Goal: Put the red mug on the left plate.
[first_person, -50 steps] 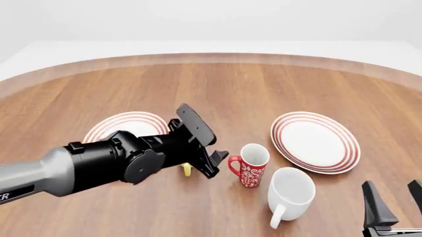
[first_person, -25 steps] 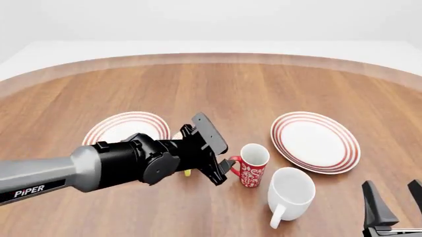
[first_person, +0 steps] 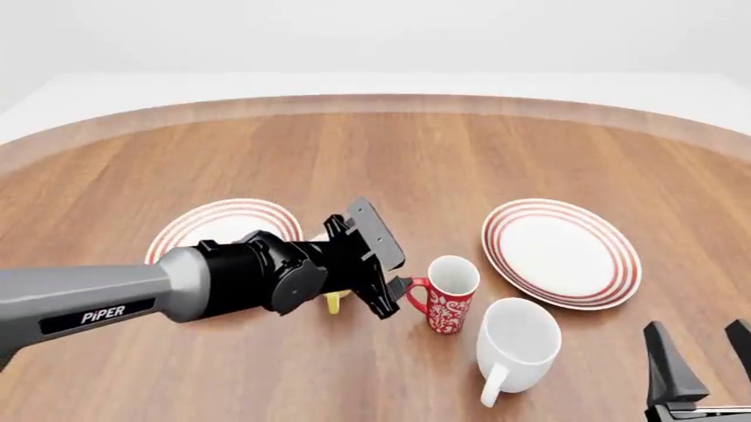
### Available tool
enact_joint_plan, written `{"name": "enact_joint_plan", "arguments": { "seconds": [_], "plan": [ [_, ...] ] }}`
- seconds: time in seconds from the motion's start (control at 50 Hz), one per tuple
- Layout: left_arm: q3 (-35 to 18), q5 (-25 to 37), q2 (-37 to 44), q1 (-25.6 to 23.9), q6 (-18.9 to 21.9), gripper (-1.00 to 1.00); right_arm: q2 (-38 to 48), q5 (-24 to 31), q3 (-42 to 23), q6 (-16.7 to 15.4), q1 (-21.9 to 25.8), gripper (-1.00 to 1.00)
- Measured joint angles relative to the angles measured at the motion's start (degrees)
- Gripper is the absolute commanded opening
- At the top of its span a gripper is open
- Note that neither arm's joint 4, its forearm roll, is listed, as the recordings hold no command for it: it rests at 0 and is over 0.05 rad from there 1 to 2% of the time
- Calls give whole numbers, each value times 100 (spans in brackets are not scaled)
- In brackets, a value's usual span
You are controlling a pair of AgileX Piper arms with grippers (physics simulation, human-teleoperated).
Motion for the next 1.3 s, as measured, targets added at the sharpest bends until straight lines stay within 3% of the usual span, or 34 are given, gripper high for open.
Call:
{"name": "enact_joint_plan", "arguments": {
  "seconds": [0.34,0.84,1.3],
  "plan": [
    [-13,-95,41,-17,114,100,-10,3,0,-2,3,100],
    [602,-68,-313,-467,-154,100,-25,-7,0,-32,5,100],
    [364,-114,-70,-450,24,100,-25,1,0,-10,-17,100]
  ]
}}
